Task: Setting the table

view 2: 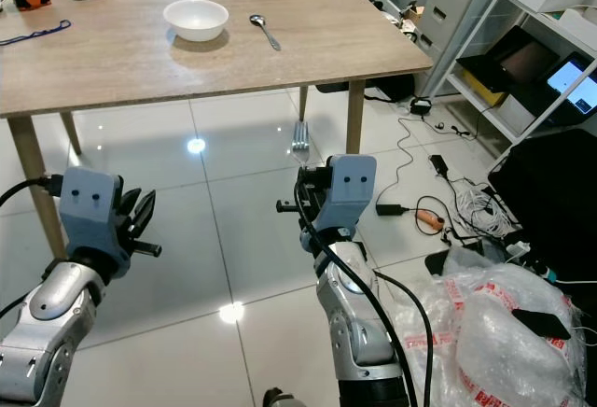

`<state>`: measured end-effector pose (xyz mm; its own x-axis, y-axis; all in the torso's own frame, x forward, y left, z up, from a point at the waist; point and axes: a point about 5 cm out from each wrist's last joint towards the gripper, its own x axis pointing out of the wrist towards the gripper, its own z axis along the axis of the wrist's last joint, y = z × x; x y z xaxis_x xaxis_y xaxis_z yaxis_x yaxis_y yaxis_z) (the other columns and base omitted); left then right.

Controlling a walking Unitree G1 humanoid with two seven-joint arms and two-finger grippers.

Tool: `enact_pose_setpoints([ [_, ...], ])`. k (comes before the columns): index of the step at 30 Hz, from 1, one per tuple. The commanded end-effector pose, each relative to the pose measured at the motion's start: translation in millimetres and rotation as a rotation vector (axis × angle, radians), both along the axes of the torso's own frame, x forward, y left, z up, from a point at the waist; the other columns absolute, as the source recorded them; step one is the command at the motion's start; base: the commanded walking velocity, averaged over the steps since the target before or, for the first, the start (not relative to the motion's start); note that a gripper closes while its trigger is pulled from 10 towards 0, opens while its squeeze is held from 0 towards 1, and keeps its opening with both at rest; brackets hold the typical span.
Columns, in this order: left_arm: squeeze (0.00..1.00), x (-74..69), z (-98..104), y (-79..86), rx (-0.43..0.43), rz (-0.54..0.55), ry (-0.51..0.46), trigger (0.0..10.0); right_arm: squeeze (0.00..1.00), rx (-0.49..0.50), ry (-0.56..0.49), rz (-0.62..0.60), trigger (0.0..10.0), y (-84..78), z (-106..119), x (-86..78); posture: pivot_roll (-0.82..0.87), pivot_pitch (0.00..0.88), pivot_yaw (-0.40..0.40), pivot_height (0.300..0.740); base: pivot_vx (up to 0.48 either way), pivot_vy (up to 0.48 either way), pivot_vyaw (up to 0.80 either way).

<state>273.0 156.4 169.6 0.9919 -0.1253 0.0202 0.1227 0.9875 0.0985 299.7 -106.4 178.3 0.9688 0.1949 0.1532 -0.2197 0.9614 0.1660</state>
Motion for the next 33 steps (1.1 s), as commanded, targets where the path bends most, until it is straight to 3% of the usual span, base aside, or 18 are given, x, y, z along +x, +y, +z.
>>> enact_pose_setpoints([
  [1,0.00,-1.4,-9,1.1,0.013,0.003,0.041,10.0,0.00,-0.014,-0.003,-0.010,10.0,-0.7,-1,-0.3,0.02,0.089,0.017,0.740,0.000,0.000,0.00],
  [5,0.00,-6.5,-37,8.9,0.047,0.012,0.112,10.0,0.00,-0.119,0.029,-0.025,10.0,-5.2,-24,-2.2,0.02,0.070,0.019,0.740,0.000,0.000,0.00],
  [8,0.00,-12.0,-56,16.1,0.061,0.025,0.155,10.0,0.00,-0.170,0.098,-0.078,10.0,-19.1,-52,-5.9,0.02,0.056,0.020,0.740,0.000,0.000,0.00],
  [12,0.00,-13.1,-61,15.9,0.073,0.017,0.159,10.0,0.00,-0.197,0.116,-0.144,10.0,-31.9,-61,-5.2,0.01,0.047,0.029,0.740,0.000,0.000,0.00],
  [13,0.00,-13.3,-60,11.2,0.076,-0.013,0.144,10.0,0.00,-0.215,0.131,-0.251,10.0,-52.7,-67,-2.7,0.01,0.038,0.043,0.740,0.000,0.000,0.00],
  [14,0.00,-12.9,-59,8.8,0.082,-0.028,0.135,10.0,0.00,-0.220,0.137,-0.294,10.0,-61.0,-69,-1.8,0.01,0.030,0.053,0.740,0.000,0.000,0.00],
  [18,0.00,-9.6,-56,5.8,0.101,-0.052,0.120,10.0,0.00,-0.221,0.155,-0.342,10.0,-70.3,-74,-1.0,0.01,0.017,0.072,0.740,0.000,0.000,0.00],
  [33,0.00,-3.3,-57,4.3,0.112,-0.074,0.097,10.0,0.00,-0.225,0.139,-0.316,10.0,-63.2,-84,-2.4,0.00,0.000,0.075,0.740,0.000,0.000,0.00],
])
